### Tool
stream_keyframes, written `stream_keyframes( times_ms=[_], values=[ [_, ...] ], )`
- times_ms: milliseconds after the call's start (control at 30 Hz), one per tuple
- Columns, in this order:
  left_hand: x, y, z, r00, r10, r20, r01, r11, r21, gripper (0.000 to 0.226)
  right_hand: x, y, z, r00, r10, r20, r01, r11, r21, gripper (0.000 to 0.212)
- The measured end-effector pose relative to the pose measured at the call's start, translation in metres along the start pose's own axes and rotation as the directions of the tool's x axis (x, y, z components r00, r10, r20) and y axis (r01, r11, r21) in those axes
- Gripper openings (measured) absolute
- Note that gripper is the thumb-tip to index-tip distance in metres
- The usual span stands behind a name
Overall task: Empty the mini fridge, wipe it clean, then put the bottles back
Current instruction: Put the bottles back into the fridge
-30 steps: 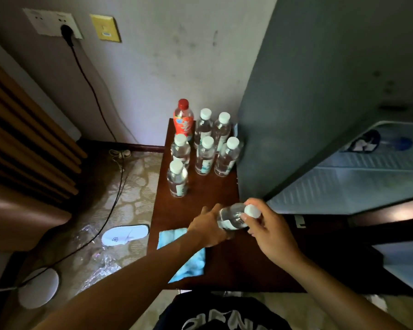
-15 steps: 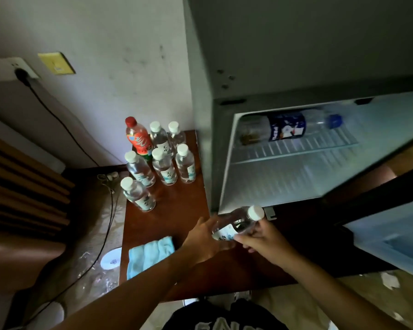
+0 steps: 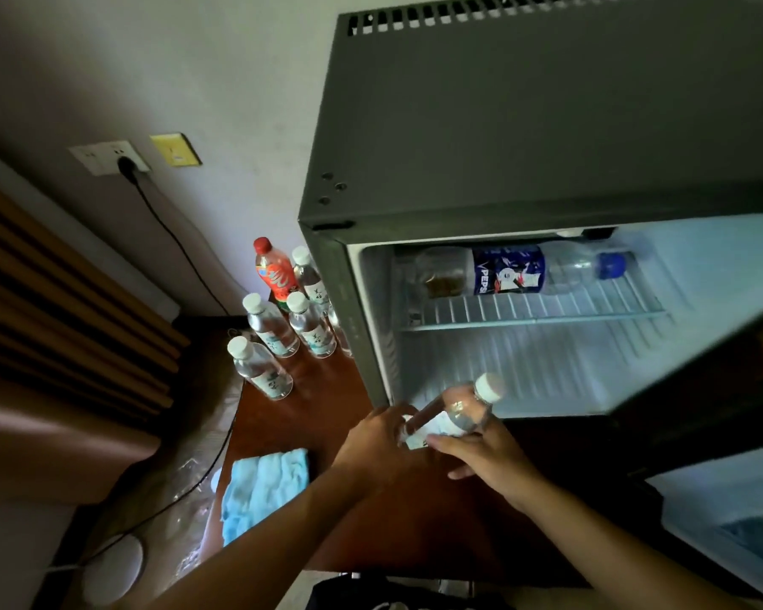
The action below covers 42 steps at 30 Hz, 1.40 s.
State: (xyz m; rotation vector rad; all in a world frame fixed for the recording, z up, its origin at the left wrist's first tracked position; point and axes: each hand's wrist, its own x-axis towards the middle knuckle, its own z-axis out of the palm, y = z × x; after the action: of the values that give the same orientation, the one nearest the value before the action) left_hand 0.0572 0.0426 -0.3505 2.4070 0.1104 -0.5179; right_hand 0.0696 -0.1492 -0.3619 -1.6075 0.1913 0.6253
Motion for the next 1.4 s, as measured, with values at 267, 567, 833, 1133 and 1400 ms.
stream_keyframes(
  times_ms=[267,567,833,1133,1400],
  values=[
    [-0.001,-0.007,-0.025,0.911,-0.301,-0.284,0.312,0.95,-0.006,0.057,0.034,-0.007,-0.025,0.982,-0.098,-0.159,0.038,0.939,-0.341,0.056],
    [0.026,0.008,-0.046,0.917,-0.205,-0.343,0.274,0.947,0.165,0.071,0.06,-0.014,-0.039,0.963,-0.226,-0.146,0.09,0.782,-0.617,0.067],
    [0.04,0.001,-0.042,0.903,-0.174,-0.393,0.27,0.942,0.202,0.059,0.085,-0.032,-0.043,0.966,-0.226,-0.123,0.079,0.716,-0.694,0.063],
    [0.038,0.002,-0.04,0.907,-0.16,-0.389,0.244,0.953,0.177,0.055,0.115,-0.042,-0.037,0.969,-0.185,-0.165,0.023,0.731,-0.682,0.033],
    [0.037,0.0,-0.042,0.916,-0.168,-0.363,0.235,0.96,0.149,0.054,0.135,-0.054,-0.039,0.986,-0.105,-0.129,-0.021,0.689,-0.725,0.044]
  ],
)
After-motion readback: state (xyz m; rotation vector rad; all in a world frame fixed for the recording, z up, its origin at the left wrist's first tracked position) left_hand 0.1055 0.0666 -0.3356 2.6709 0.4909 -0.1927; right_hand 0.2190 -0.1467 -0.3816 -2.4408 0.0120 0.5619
